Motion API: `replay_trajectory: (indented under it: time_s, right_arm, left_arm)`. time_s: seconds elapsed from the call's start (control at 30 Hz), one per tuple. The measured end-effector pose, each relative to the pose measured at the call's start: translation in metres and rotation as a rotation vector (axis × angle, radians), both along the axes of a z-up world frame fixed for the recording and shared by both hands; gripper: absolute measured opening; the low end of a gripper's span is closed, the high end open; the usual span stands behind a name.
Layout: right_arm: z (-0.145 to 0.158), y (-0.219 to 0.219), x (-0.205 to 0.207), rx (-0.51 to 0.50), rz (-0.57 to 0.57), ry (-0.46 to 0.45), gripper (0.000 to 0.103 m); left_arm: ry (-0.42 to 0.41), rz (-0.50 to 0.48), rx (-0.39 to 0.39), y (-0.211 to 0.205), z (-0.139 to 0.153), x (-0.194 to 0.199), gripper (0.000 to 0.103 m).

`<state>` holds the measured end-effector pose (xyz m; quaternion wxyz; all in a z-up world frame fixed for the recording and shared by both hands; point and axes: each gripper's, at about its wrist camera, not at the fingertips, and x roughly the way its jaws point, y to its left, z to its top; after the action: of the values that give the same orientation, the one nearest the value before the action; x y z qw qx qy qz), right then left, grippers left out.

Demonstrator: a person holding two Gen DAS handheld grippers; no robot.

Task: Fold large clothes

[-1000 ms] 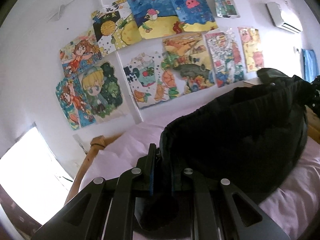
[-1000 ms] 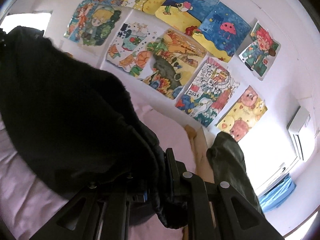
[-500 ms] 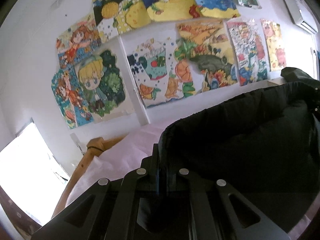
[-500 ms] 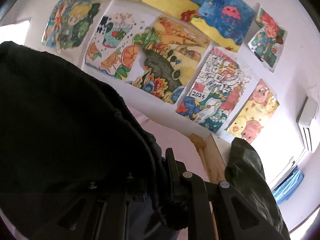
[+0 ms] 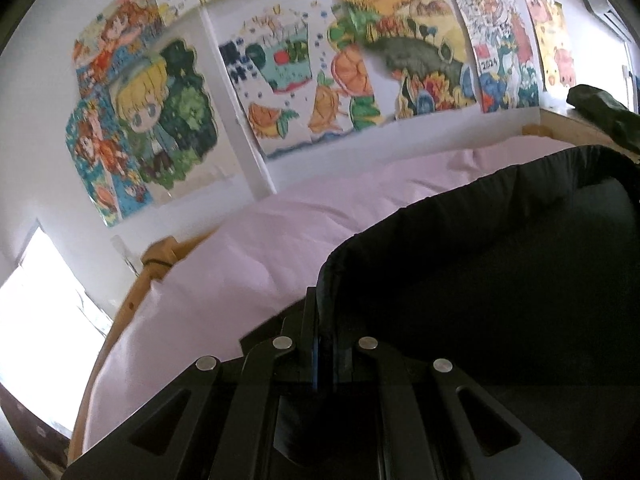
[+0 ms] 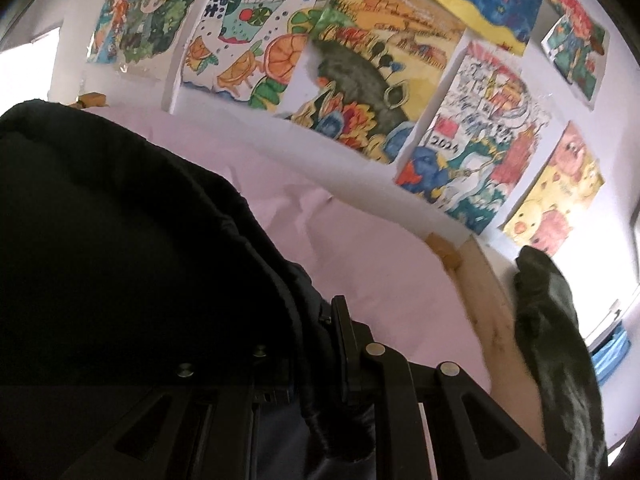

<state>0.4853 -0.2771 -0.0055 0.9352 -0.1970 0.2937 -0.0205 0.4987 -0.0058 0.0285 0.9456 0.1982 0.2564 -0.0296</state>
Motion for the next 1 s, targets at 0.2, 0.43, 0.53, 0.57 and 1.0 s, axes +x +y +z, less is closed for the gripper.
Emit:
replay_trajectory:
  time_s: [0.2,0.43,0.53,0.57,1.0]
  right_arm:
    - [-0.014,-0.004,0.012,0.059,0.003,0.044,0.019]
    - [-0.025,-0.002,0.017,0.072,0.005,0.060,0.023]
    - [-0.025,-0.005,0.019,0.090,0.007,0.066,0.025]
    - [-0.026,-0.006,0.019,0.098,0.007,0.067,0.026]
    - [-0.009,-0.027,-0.003,0.186,0.014,-0.038,0.092]
  left_arm:
    - [0.041,0.019,-0.025,0.002,-0.012,0.014,0.003]
    - [0.056,0.021,-0.070,0.006,-0.017,0.018,0.007]
    - [0.061,0.024,-0.105,0.009,-0.014,0.020,0.015]
    - [0.056,0.028,-0.119,0.010,-0.012,0.019,0.018]
    - [0.015,0.107,-0.280,0.034,0.008,0.001,0.081]
